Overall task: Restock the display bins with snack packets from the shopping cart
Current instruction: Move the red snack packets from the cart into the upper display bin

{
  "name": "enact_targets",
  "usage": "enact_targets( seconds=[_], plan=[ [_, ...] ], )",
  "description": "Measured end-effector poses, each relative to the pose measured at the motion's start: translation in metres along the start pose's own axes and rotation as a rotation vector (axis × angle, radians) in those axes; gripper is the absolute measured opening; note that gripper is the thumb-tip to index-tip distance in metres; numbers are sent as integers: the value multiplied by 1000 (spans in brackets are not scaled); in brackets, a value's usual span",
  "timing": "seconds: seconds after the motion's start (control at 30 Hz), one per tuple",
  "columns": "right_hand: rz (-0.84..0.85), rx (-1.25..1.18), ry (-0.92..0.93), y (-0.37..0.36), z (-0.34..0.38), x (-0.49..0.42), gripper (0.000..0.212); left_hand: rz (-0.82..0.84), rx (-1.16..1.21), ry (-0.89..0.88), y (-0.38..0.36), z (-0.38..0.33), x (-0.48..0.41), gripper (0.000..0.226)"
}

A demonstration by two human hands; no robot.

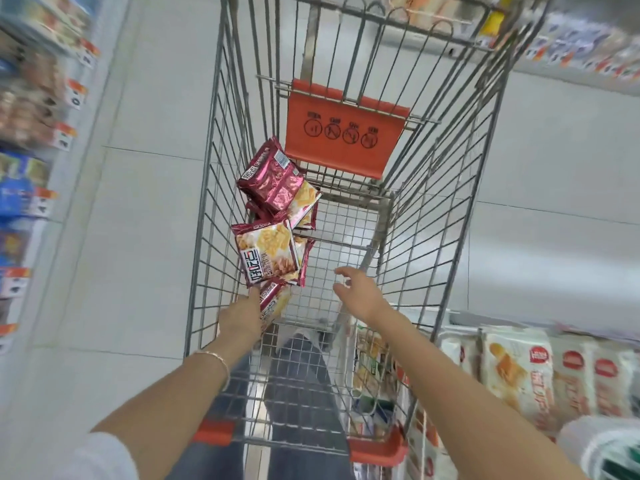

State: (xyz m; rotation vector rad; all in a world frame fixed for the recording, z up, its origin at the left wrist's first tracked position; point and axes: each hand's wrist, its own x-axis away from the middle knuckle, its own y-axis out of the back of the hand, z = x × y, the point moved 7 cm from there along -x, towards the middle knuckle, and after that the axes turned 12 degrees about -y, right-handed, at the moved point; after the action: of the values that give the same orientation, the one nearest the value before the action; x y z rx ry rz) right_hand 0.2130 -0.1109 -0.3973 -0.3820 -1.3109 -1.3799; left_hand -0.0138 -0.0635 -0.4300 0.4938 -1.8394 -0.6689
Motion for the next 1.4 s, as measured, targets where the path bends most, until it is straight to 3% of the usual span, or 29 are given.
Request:
enact_targets(
  seconds=[0.17,0.27,0.4,0.5,0.6,0.73,0.97,1.03,1.13,1.2,1.23,1.3,1.4],
  plan=[
    [-220,-118,85,40,47,-28,41,-150,881,231,26,4,33,43],
    [-208,75,234,41,93,-51,45,-154,1201,316,29,6,54,32],
    [-147,562,570,-5,146,-75,46,-79,1363,388,19,2,64,16],
    [-131,882,747,-46,158,-83,49,-89,1343,428,13,8,61,11],
    [-172,1087,710,-70,147,-98,76,-104,1305,461,6,15,60,10],
    [-176,1118,659,-79,133,-110,67,-98,1250,481,4,18,62,15],
    [-60,785,425,-55,96,-110,81,-89,1257,506,6,15,58,13],
    [-102,665,318,-38,83,-106,81,-57,1267,482,7,12,57,14],
    [-264,351,176,8,64,-92,60,-31,1299,433,10,6,56,20],
    [-321,125,117,45,56,-75,61,-21,1324,424,12,2,54,25],
    [-267,-13,93,60,53,-71,65,-20,1341,420,14,-2,54,28],
    [37,-289,65,74,55,-58,68,5,1357,374,20,-11,50,35],
    [542,-243,30,57,57,-31,82,67,1356,309,31,-25,48,49]
  ],
)
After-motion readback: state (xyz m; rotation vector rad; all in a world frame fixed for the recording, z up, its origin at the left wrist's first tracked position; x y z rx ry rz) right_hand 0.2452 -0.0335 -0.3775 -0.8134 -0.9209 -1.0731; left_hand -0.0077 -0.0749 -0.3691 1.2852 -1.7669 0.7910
